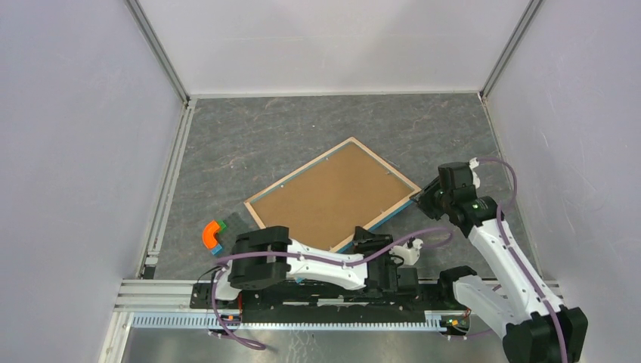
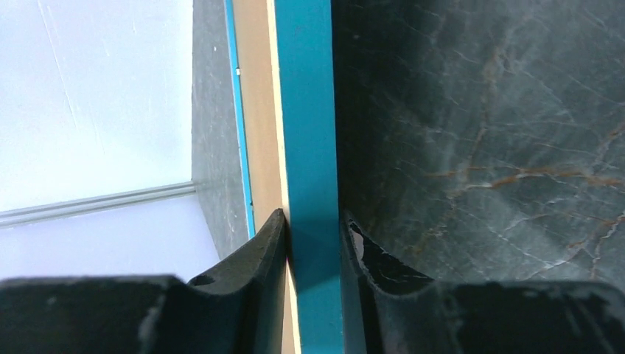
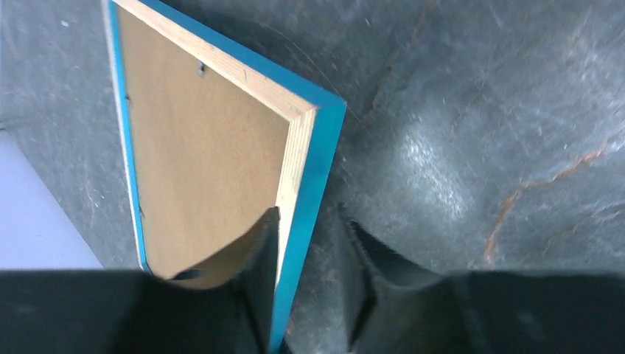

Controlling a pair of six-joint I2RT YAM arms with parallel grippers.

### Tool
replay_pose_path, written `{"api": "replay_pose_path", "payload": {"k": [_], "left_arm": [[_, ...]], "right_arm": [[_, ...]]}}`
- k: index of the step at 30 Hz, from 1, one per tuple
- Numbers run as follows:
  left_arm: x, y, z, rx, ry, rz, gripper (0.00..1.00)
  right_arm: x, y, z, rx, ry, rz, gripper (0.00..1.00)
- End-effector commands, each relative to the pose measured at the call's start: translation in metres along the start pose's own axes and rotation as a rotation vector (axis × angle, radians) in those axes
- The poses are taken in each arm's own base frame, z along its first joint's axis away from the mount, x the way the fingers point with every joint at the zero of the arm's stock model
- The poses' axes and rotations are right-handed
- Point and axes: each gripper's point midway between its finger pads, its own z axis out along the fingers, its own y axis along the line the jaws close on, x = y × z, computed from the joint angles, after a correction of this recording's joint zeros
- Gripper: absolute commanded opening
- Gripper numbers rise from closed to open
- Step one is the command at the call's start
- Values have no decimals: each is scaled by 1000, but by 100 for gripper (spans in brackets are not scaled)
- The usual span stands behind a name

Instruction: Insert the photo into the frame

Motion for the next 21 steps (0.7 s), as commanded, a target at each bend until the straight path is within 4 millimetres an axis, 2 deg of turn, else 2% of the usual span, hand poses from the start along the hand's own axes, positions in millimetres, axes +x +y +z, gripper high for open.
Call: {"api": "replay_pose_path", "payload": {"k": [1, 4, 7, 10, 13, 17, 21], "left_arm": [[-21, 73, -24, -137, -75, -76, 16], [-25, 92, -30, -175, -85, -50, 3], [-31, 113, -39, -193, -103, -76, 2], [-41, 145, -52, -217, -134, -181, 2], [-48, 182, -62, -190, -170, -325, 2], [-55, 228, -69, -70, -218, -510, 2], [-60, 269, -69, 93, -243, -713, 2]], "right_arm": [[-43, 33, -27, -140, -209, -23, 43], [-70, 46, -51, -205, -351, -56, 55], [-98, 62, -87, -298, -534, -174, 65], [-123, 72, -130, -354, -713, -283, 68], [-143, 63, -165, -320, -855, -291, 73], [-155, 47, -182, -253, -939, -275, 76], [-153, 41, -176, -236, -935, -281, 77]]}}
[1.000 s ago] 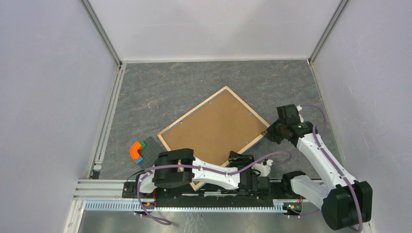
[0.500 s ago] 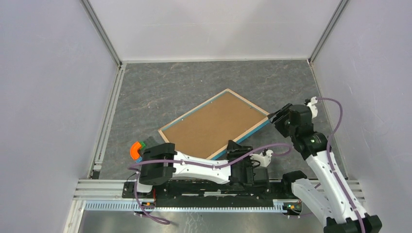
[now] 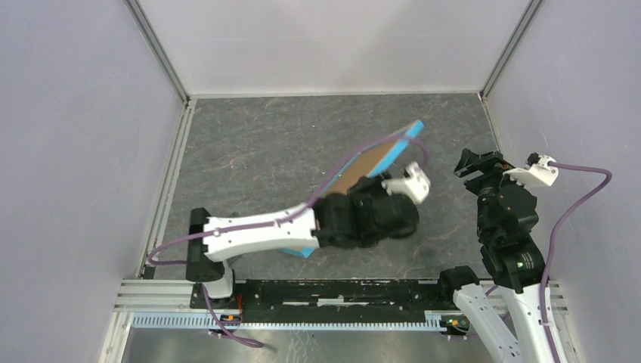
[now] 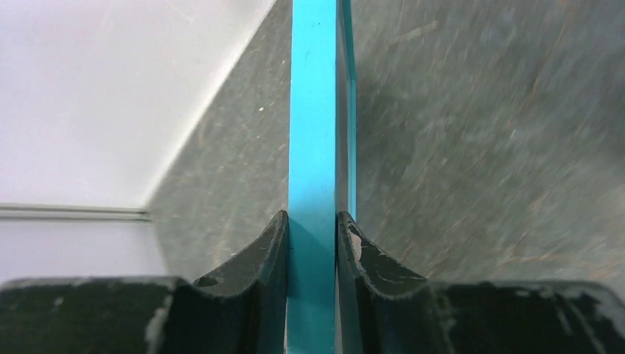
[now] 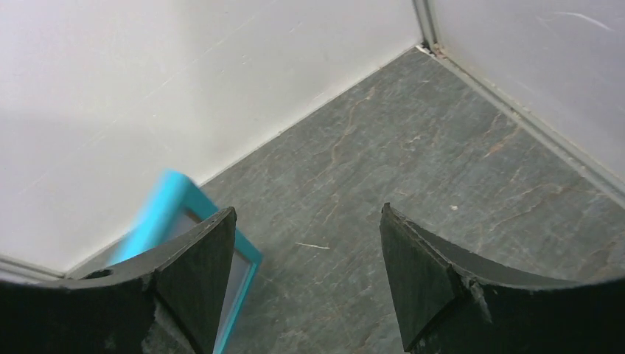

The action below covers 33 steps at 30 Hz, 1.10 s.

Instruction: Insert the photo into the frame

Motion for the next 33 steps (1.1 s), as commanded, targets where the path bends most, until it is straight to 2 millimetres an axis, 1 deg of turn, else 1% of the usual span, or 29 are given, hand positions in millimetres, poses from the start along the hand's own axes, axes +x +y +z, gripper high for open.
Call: {"api": "replay_pose_path", "payload": {"k": [1, 4, 6, 8, 10, 11, 12, 13, 14, 16, 18, 19, 22, 23, 24, 25, 26, 27, 28, 30, 31, 33], "left_arm": [[-39, 90, -20, 74, -81, -406, 2], [-39, 117, -8, 151, -77, -568, 2], [-30, 134, 3, 188, -56, -685, 2], [-16, 148, 14, 197, -23, -774, 2], [2, 160, 26, 183, 17, -850, 2], [9, 163, 30, 185, 30, -888, 2], [21, 165, 36, 183, 51, -924, 2], [25, 168, 39, 203, 48, -973, 2], [34, 170, 44, 220, 52, -1028, 2], [53, 175, 54, 246, 65, -1126, 2], [76, 181, 64, 254, 82, -1216, 2], [83, 185, 67, 254, 80, -1255, 2], [117, 196, 78, 222, 87, -1382, 2], [132, 201, 82, 201, 87, -1436, 2], [143, 204, 85, 187, 85, -1494, 2], [160, 209, 89, 161, 83, -1552, 2], [177, 211, 93, 140, 90, -1616, 2], [187, 214, 96, 130, 83, -1682, 2], [204, 212, 101, 122, 95, -1750, 2], [220, 215, 111, 134, 56, -1880, 2], [233, 214, 116, 117, 58, -1933, 2], [258, 219, 123, 57, 43, -2034, 2]], "right_arm": [[-3, -13, 1, 56, -28, -63, 77], [6, -14, 4, 54, -8, -62, 77], [9, -14, 5, 55, 1, -65, 77], [11, -15, 6, 58, 7, -70, 77], [12, -16, 7, 63, 7, -77, 77], [13, -18, 7, 69, 7, -80, 77], [14, -18, 8, 71, 7, -84, 77], [16, -20, 8, 75, 9, -87, 77], [17, -20, 9, 75, 10, -88, 77], [22, -21, 10, 78, 18, -94, 77], [27, -22, 12, 79, 29, -97, 77], [30, -23, 13, 78, 35, -98, 77], [37, -23, 15, 75, 53, -104, 77], [39, -23, 15, 73, 58, -106, 77], [41, -24, 16, 74, 61, -108, 77], [43, -24, 16, 73, 65, -108, 77], [45, -25, 17, 74, 69, -110, 77], [46, -25, 17, 72, 71, -110, 77], [48, -25, 18, 72, 76, -114, 77], [52, -26, 18, 71, 83, -116, 77], [54, -26, 19, 71, 88, -118, 77], [57, -26, 19, 67, 95, -119, 77]]}}
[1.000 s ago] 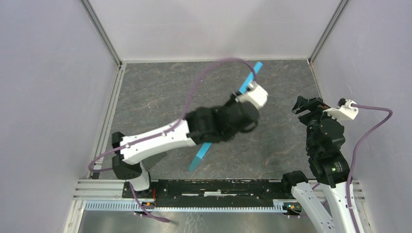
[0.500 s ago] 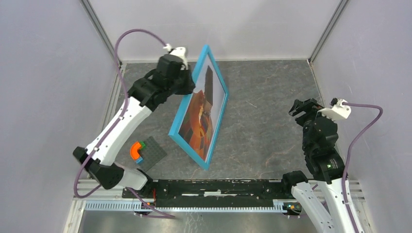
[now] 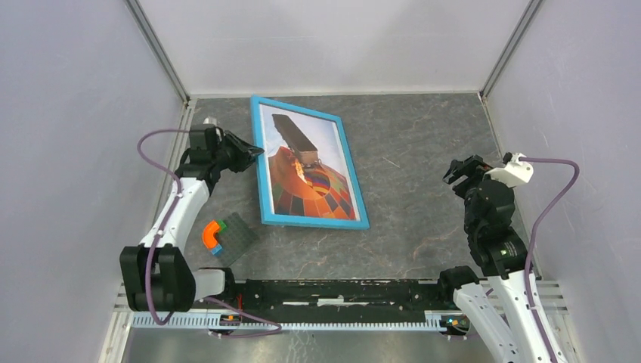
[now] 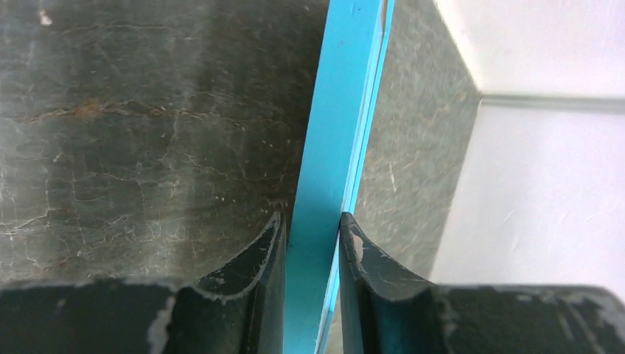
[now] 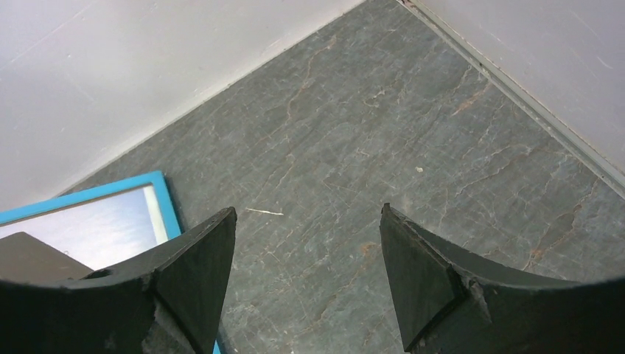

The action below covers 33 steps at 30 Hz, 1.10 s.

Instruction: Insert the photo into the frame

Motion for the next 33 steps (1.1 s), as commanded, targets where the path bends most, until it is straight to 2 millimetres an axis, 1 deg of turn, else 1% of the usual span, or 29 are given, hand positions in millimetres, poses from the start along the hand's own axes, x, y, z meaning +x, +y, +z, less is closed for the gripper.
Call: {"api": "replay_pose_path", "payload": {"k": [1, 2, 6, 10, 14, 16, 18, 22, 24, 26, 28, 29, 30, 31, 32, 33], "left_arm": [[-37, 1, 6, 119, -123, -272, 2], [-44, 9, 8, 113, -161, -303, 2], [-65, 51, 7, 62, -313, -415, 2], [-81, 94, 7, 15, -427, -515, 2], [-90, 129, 7, 14, -496, -639, 2], [-96, 146, 2, 16, -558, -698, 2], [-96, 161, 1, 2, -601, -757, 2], [-93, 174, 7, 28, -633, -821, 2], [-93, 181, 5, 57, -684, -846, 2], [-90, 188, 5, 49, -703, -854, 2], [-88, 191, 7, 27, -694, -833, 3], [-85, 194, 8, 3, -685, -821, 5], [-84, 197, 8, -20, -683, -808, 9], [-79, 203, 9, -64, -672, -794, 17], [-77, 204, 8, -93, -661, -779, 25], [-77, 209, 5, -138, -669, -755, 35]], "right_arm": [[3, 5, 4, -22, -2, -6, 77], [4, 5, 4, -22, 1, -7, 77], [7, 3, 5, -17, 6, -17, 77], [11, 1, 6, -12, 12, -31, 77], [14, 0, 7, -7, 18, -39, 77], [15, 0, 8, -8, 23, -43, 77], [18, 0, 9, -10, 28, -44, 77], [23, 2, 11, -25, 39, -44, 77], [27, 6, 12, -43, 51, -48, 77], [28, 9, 13, -55, 59, -51, 78], [30, 10, 13, -64, 68, -63, 79], [30, 11, 14, -70, 72, -71, 80], [31, 12, 14, -77, 75, -81, 81], [31, 14, 14, -86, 79, -88, 81], [32, 16, 14, -97, 84, -97, 81], [32, 18, 14, -110, 89, -103, 82]]}}
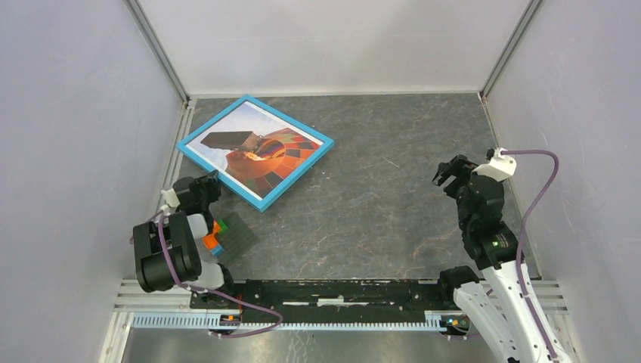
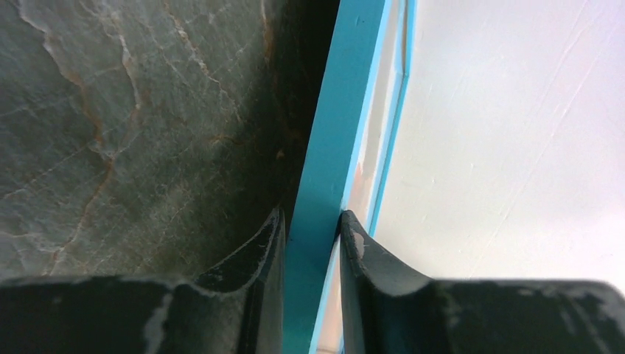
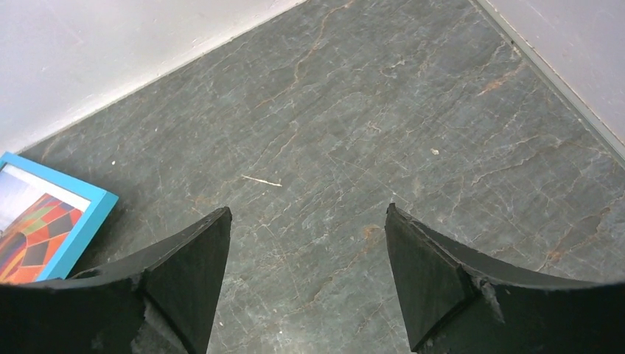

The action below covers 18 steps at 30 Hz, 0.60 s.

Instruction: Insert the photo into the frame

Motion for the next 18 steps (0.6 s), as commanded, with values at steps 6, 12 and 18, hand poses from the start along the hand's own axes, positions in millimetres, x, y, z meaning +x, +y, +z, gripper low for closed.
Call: {"api": "replay_pose_path", "payload": {"k": [6, 12, 18], "left_arm": [[-32, 2, -20, -240, -123, 142, 79], [-28, -43, -50, -274, -51, 305, 97], [44, -178, -103, 273, 307, 608, 100]], "right_arm": [[-6, 22, -1, -112, 15, -62, 84], [-3, 57, -9, -312, 64, -132, 87], [-8, 91, -26, -518, 105, -226, 96]]}}
